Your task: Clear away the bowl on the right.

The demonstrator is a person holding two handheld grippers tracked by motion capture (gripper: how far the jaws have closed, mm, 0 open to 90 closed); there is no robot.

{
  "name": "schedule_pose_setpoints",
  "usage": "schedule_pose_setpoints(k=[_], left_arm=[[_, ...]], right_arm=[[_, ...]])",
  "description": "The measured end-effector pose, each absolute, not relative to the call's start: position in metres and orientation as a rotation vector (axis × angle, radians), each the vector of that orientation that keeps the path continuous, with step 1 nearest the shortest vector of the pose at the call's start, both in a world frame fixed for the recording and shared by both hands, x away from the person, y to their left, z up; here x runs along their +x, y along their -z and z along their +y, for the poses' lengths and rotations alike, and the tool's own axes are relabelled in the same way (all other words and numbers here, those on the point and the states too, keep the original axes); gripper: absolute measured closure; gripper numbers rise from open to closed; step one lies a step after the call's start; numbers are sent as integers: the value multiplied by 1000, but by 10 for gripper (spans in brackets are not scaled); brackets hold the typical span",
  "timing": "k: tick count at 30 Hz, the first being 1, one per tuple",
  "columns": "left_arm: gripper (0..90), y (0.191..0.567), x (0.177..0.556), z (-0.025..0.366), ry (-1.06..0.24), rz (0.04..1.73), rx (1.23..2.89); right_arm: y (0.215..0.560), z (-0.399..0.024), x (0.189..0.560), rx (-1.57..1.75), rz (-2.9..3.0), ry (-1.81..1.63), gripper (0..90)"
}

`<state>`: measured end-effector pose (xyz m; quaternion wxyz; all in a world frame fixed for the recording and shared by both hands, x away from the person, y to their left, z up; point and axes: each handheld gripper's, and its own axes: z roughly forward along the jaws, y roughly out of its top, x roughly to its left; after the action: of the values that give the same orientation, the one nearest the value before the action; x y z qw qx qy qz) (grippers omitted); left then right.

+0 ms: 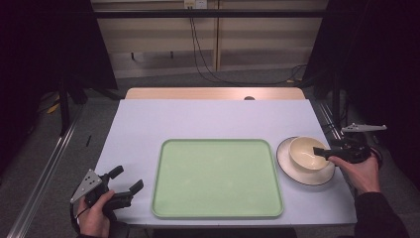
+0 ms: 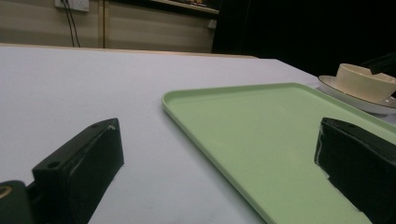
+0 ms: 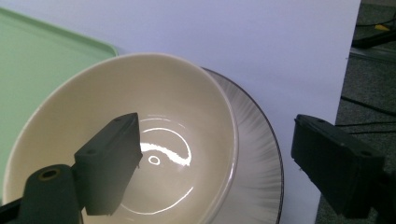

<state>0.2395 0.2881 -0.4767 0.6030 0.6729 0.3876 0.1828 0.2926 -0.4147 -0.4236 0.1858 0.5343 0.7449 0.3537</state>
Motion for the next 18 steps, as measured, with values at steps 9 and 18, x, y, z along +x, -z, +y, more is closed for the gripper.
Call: schedule_pose_setpoints(k=[9, 18], left_arm=[[13, 477, 240, 288, -423, 894, 1560], [13, 477, 239, 288, -423, 894, 1556]], right_arm=[[437, -415, 300, 1601, 2173, -940, 246], [445, -413, 303, 1628, 2255, -919, 444]])
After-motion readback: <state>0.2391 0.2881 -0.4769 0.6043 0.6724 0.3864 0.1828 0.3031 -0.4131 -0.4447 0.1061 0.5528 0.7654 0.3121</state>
